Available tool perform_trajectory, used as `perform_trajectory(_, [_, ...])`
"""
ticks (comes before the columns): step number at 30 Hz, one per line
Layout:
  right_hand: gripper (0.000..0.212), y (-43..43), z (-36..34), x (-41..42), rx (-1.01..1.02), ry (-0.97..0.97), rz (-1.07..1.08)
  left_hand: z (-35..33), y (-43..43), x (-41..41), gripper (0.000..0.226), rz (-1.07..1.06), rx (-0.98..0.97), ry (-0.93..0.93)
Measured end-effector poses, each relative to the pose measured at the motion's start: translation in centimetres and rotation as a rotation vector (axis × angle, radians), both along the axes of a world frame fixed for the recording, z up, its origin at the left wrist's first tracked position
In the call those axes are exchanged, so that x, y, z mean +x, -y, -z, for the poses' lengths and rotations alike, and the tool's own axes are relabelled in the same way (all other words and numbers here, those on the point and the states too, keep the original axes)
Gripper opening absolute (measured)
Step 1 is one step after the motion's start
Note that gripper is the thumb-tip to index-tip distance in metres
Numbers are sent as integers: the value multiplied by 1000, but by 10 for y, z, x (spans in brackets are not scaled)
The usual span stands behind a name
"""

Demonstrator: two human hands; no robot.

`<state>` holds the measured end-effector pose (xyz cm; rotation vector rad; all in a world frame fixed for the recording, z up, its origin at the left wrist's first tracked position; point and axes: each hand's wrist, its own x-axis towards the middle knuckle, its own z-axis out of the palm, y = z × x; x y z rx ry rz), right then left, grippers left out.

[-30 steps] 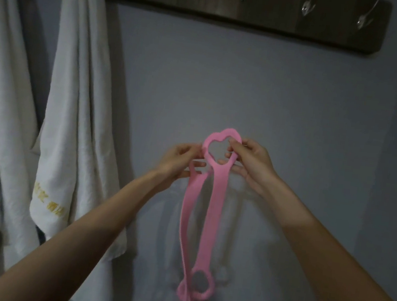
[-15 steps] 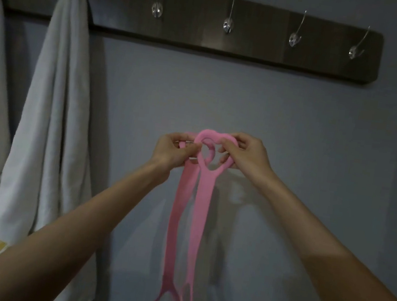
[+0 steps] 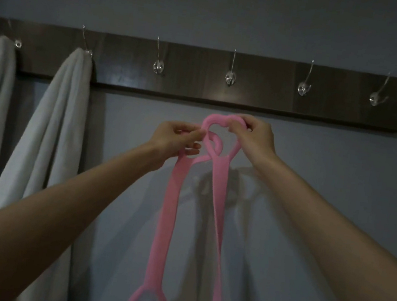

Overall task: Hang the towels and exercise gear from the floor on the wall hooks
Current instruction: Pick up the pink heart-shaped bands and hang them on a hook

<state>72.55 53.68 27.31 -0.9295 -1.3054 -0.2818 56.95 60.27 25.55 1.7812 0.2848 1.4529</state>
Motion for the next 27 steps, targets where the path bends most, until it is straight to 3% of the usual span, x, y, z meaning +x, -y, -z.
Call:
perform_trajectory(6, [11,-21,-44,14,125,3,-39,-47,-17,22,27,37,60,90])
perform_trajectory(18, [21,-42,-127,30,190,-55,-19,-114,-63,41,9,-23,187,391])
perform_trajectory(27, [19,-60,-156,40,196,-47,21,-108,-79,37,18,65,294,322])
